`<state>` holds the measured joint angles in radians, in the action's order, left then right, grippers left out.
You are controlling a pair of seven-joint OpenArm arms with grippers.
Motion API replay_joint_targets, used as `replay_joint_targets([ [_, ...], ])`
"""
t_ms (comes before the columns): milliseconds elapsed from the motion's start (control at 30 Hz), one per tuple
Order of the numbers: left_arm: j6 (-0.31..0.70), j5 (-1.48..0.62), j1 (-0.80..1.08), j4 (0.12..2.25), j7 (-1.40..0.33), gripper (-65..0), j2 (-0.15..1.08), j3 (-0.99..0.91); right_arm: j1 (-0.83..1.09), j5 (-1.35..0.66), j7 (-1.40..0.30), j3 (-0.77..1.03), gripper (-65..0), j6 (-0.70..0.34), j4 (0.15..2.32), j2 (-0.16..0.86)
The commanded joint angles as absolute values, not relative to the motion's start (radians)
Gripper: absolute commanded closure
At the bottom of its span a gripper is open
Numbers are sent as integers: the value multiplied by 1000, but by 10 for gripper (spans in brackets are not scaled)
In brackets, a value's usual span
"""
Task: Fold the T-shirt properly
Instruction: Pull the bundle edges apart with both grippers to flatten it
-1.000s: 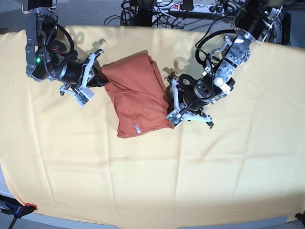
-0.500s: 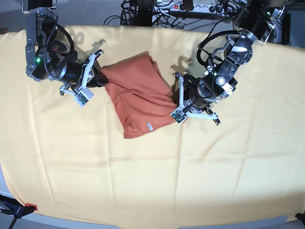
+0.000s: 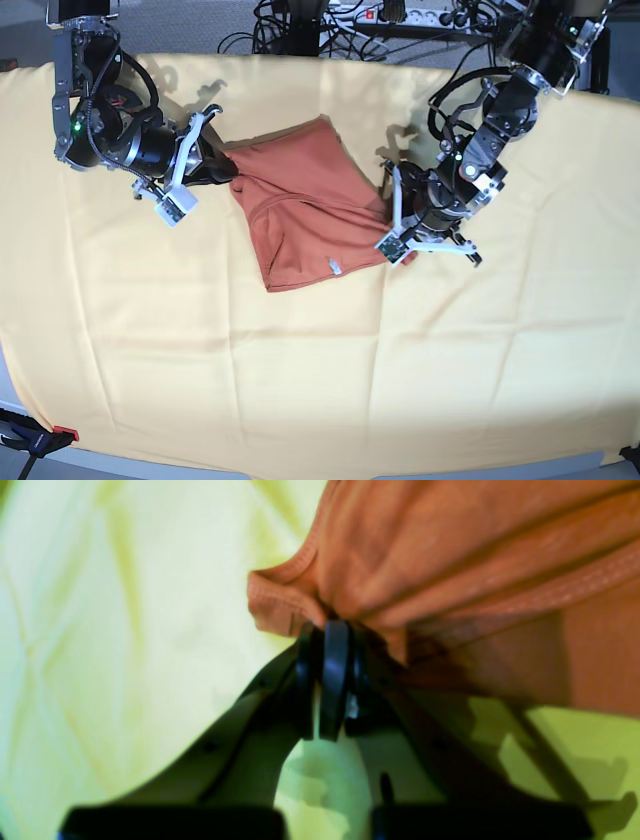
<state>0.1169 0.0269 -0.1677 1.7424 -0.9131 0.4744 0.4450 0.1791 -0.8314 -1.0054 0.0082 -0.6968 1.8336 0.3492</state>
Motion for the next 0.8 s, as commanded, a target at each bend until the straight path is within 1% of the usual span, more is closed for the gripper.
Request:
replay_joint_targets([
  [0,90,70,-191,1764,-944,0,509,435,168,-842,-998,14,0,-698,1851,363],
  [100,42,67,-195,1815,-944,0,537,435,167,-860,-998,14,0,-698,1851,363],
  [133,30,67,-195,1833,-944,-2,543,435,165,-876,-998,14,-23,-698,1851,363],
  [267,-5,66,-194,1878,-943,-58,551,435,145,-944,-998,14,-203,-698,1851,363],
  [300,-10,62,-194,1879,-940,-66,551,435,138,-949,-998,14,-230,-698,1851,363],
  [333,-19,51,-194,1879,-936,-72,551,435,132,-949,-998,14,-242,-698,1851,363],
  [567,-30,0,-195,1879,-931,-73,551,435,105,-947,-999,14,-242,-698,1851,363],
  [667,-30,-86,-195,1880,-908,-73,551,435,105,-947,-999,14,-242,-698,1851,363],
  [733,-11,-144,-195,1885,-884,-73,548,435,105,-947,-999,14,-242,-698,1851,363],
  [767,17,-167,-195,1893,-875,-73,548,435,105,-947,-999,14,-242,-698,1851,363],
])
